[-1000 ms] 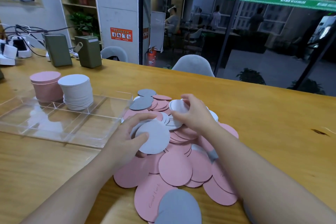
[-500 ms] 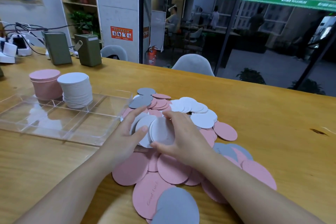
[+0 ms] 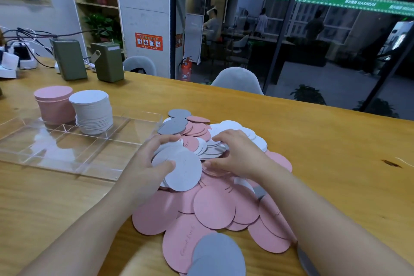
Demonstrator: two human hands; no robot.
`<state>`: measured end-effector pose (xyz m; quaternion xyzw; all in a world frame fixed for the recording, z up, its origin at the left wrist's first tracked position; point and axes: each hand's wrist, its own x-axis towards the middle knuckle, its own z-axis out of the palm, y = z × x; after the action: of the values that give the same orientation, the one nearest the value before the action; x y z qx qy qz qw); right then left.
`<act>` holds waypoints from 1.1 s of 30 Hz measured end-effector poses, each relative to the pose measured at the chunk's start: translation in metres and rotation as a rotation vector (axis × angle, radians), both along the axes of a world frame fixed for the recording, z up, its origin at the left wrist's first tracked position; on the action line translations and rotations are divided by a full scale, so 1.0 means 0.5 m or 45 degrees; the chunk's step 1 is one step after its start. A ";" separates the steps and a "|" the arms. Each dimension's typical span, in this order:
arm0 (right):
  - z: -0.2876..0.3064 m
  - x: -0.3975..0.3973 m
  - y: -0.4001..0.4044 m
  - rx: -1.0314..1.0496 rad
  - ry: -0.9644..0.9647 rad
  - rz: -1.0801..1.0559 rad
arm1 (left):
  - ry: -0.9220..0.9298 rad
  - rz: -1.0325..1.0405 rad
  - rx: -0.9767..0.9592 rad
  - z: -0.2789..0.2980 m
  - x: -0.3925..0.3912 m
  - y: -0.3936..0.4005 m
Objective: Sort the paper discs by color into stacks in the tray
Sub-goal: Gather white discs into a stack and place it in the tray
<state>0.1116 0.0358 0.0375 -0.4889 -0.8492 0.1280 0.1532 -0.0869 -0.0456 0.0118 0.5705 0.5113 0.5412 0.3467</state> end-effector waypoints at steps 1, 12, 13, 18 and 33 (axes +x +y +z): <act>0.003 0.001 0.006 -0.035 -0.035 -0.006 | -0.009 0.006 -0.002 0.000 0.000 0.000; 0.020 -0.011 0.049 -0.097 -0.236 0.082 | -0.028 0.025 -0.038 0.000 0.000 0.000; 0.020 -0.008 0.050 -0.085 -0.253 0.101 | -0.034 0.023 -0.041 0.001 0.000 0.000; 0.022 -0.010 0.046 0.052 -0.357 0.176 | -0.035 0.024 -0.048 0.003 0.001 -0.001; -0.051 0.068 0.028 0.508 0.040 -0.042 | 0.008 0.036 -0.046 0.007 0.004 -0.005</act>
<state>0.1459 0.0496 0.0119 -0.4606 -0.8471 -0.0379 0.2622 -0.0848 -0.0483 0.0152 0.5586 0.5299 0.5350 0.3478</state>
